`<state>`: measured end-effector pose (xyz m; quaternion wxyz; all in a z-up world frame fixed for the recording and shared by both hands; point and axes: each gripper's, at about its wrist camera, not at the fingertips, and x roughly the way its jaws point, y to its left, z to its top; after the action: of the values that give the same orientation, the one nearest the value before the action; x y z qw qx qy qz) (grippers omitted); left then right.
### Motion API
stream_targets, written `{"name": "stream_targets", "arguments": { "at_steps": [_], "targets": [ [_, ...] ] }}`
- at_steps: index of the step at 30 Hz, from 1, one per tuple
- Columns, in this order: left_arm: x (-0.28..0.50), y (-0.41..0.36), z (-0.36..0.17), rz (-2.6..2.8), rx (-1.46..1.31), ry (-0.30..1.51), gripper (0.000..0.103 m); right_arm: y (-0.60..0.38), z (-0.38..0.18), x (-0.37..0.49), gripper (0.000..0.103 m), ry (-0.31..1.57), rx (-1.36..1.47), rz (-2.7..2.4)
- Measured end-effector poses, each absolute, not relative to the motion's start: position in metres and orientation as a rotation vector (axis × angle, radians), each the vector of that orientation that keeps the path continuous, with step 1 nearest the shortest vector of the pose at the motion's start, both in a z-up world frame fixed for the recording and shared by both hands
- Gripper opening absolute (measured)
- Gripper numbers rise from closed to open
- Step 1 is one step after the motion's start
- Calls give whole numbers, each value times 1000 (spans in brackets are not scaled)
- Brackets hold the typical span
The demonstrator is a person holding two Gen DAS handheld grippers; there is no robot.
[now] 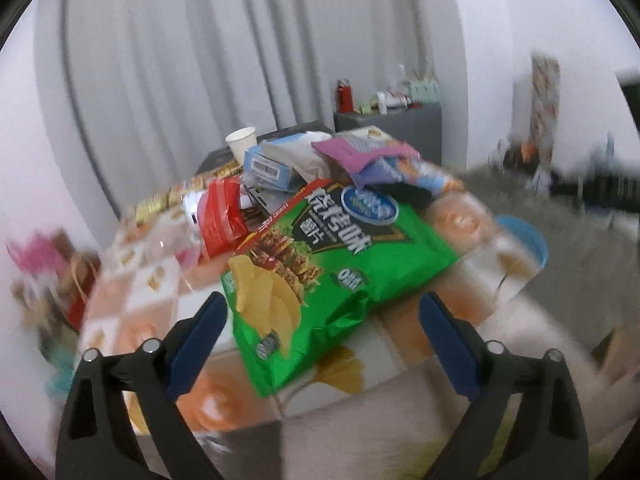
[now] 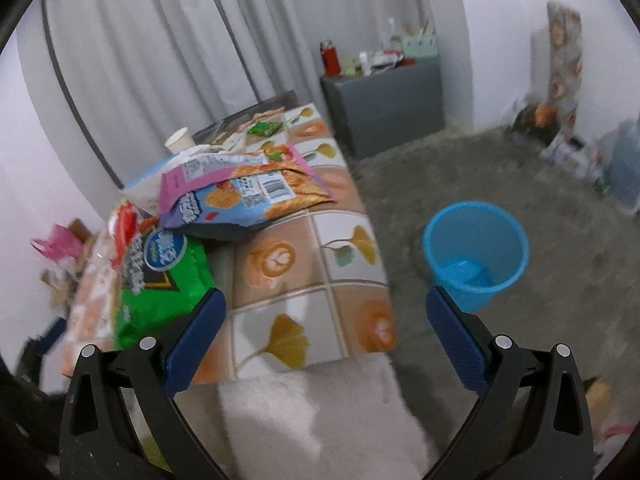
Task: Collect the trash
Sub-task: 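Grasp the green chip bag with the left gripper while the right grasps the cracker bag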
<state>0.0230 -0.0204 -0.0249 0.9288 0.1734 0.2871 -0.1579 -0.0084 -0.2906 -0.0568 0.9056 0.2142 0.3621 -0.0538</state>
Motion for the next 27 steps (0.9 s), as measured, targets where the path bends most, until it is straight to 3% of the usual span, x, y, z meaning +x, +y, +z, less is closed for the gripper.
{"name": "stream_targets", "arguments": {
  "at_steps": [5,15,20,27],
  "targets": [
    [29,-37,-51,-332,573,588,80,-312,-67,14,95,783,684,48],
    [43,-60,-95,-244,932,504,70,-335,-102,83,90,832,1201,328],
    [53,-61,-101,-217,988,479,63,-331,-114,108,87,871,1313,366],
    [59,-64,-105,-210,1001,483,45,-326,-117,128,80,890,1372,337]
  ]
}}
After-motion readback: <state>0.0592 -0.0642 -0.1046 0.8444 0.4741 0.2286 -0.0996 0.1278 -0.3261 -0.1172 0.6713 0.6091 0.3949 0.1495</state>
